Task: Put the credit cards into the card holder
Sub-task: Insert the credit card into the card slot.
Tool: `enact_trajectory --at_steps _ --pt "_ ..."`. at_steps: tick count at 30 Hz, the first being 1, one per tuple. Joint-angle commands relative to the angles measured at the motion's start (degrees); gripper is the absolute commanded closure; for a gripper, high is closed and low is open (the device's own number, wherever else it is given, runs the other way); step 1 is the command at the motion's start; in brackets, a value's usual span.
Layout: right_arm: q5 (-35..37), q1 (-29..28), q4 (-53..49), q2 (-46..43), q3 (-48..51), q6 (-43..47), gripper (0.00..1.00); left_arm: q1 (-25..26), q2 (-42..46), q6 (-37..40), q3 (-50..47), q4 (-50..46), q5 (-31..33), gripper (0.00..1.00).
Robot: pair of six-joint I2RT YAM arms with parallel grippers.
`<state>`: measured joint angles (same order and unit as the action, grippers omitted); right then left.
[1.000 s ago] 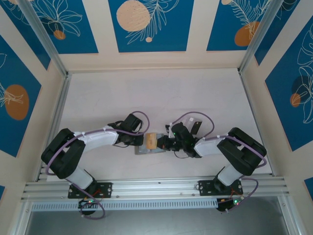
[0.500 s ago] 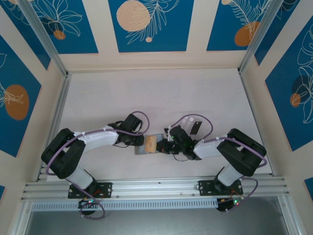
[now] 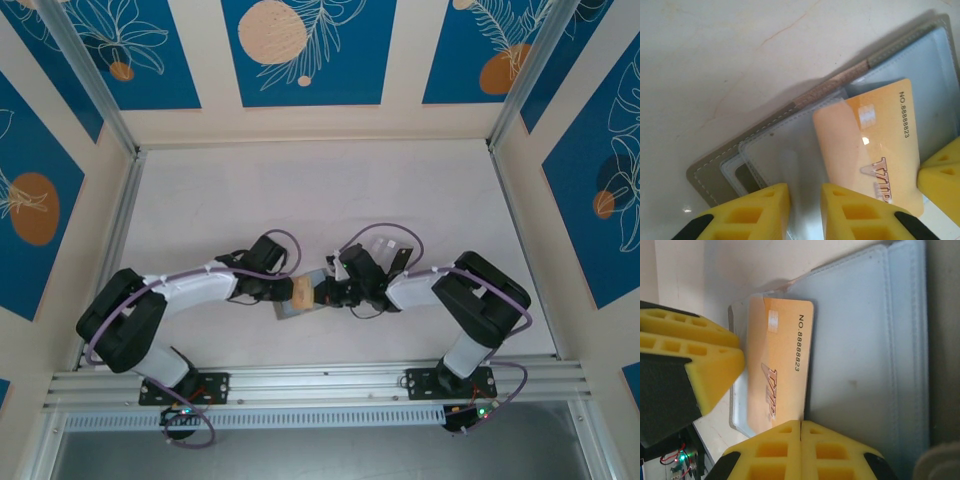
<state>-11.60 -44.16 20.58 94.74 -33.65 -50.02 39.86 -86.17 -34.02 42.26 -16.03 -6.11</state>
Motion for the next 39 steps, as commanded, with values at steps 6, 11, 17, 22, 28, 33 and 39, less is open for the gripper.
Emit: enact_trajectory --at_steps 6,11,17,22,28,33,39 --pt "-3.3 0.1 -4.7 1.2 -5.1 4.1 1.0 -1.2 -0.7 -3.2 -3.5 0.5 -6.5 0.74" --pt "-3.8 0.1 -6.6 2.0 -7.0 5.3 1.0 -2.9 0.1 -6.1 -6.1 4.1 -9.3 0.71" --pt "-4.1 0.3 -7.0 3.1 -7.4 5.2 1.0 -5.1 6.2 -7.1 -7.8 2.2 -9.3 0.64" --pt "-4.3 0.3 -7.1 3.4 -7.7 5.2 1.0 -7.7 9.6 -8.9 -10.0 2.3 -10.0 0.66" --pt "-5.2 0.6 -8.4 3.6 -8.4 6.2 1.0 -10.2 10.3 -9.2 -11.2 3.4 -11.3 0.73" --pt "-6.3 0.7 -10.0 3.4 -9.1 7.2 1.0 -10.5 6.2 -7.5 -9.7 3.1 -9.6 0.85" --pt "-7.9 1.4 -15.4 2.5 -10.4 10.0 1.0 -10.5 1.7 -6.2 -8.9 3.7 -7.9 0.88"
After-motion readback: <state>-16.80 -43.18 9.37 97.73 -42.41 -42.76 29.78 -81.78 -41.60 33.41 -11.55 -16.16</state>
